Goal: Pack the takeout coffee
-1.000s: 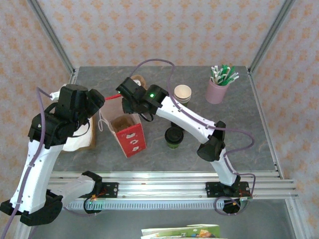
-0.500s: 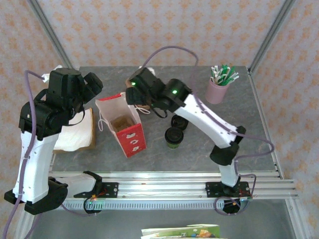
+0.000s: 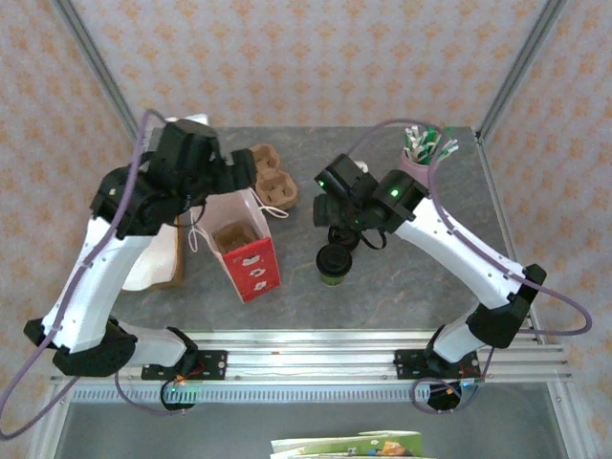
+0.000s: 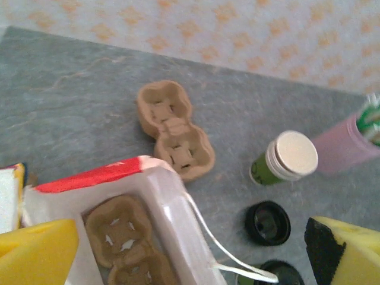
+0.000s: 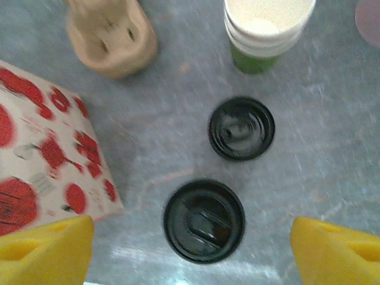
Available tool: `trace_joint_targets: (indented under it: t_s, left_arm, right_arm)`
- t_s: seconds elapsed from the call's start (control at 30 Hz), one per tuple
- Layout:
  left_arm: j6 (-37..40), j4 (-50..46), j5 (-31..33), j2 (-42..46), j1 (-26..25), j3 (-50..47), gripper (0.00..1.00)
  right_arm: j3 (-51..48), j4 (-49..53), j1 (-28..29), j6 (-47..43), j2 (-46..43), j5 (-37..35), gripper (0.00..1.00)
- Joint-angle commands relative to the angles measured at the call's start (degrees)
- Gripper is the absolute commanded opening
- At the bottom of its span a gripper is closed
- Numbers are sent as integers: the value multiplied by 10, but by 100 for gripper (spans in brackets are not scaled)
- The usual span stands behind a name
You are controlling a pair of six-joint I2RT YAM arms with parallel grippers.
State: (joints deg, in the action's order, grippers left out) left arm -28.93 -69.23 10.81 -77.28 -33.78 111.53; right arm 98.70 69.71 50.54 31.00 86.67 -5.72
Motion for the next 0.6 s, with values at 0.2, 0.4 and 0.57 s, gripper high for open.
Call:
trace_joint_targets:
  t_s: [0.2, 0.4, 0.57]
  left_arm:
    - [159, 67, 107, 22, -114, -48, 99]
    - [284, 210, 98, 126, -168, -185, 99]
    - [299, 226, 93, 165, -172, -223, 99]
  right_arm:
    - [-77, 8, -1, -21, -10, 78, 88]
    - [-89, 7, -1, -47, 14, 103, 93]
    - [-94, 6, -4, -60, 32, 114, 93]
